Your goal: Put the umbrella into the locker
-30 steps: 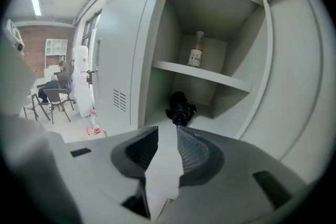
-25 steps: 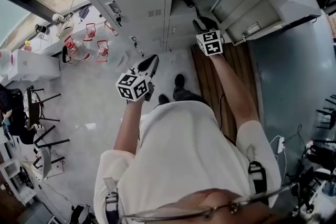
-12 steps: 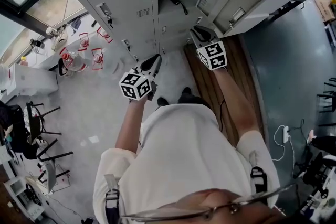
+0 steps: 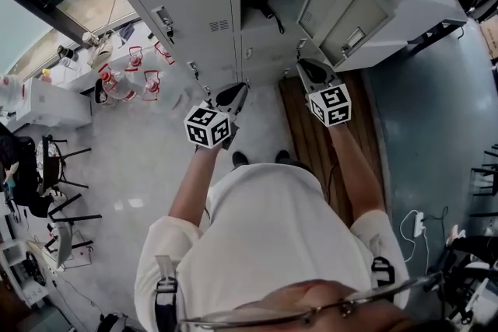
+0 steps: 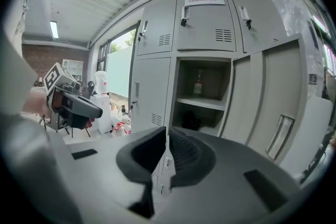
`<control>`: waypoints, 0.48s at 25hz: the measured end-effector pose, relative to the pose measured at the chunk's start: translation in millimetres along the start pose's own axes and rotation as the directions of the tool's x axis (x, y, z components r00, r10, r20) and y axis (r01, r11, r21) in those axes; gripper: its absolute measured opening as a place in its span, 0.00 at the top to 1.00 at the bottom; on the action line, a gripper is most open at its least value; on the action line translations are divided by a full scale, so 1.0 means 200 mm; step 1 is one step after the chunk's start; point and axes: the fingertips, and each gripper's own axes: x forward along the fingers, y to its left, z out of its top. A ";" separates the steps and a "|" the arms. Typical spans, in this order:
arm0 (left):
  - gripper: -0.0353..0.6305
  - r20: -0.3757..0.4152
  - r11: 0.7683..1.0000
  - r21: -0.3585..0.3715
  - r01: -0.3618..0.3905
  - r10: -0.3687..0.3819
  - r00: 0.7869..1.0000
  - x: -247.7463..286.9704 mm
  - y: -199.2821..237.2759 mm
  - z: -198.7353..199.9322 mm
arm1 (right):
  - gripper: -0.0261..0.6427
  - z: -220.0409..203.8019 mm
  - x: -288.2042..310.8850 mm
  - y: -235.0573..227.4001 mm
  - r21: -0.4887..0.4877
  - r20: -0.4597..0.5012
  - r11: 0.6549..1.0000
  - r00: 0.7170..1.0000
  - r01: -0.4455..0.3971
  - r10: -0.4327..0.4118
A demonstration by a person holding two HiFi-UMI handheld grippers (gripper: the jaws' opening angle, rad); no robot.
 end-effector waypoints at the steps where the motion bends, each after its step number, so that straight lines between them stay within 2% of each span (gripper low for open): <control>1: 0.94 0.003 1.000 0.006 -0.010 0.010 1.000 0.01 -0.01 0.01 | 0.92 0.01 -0.02 0.00 0.000 0.006 1.000 1.000 -0.016 0.016; 7: 0.94 0.038 0.997 0.011 -0.072 0.072 0.997 0.08 -0.06 0.07 | 0.95 0.04 -0.10 -0.03 0.023 0.053 0.996 0.995 -0.082 0.081; 12: 0.94 0.051 0.994 0.029 -0.109 0.107 0.993 0.12 -0.09 0.10 | 0.95 0.00 -0.13 -0.05 0.087 0.081 0.989 0.990 -0.118 0.111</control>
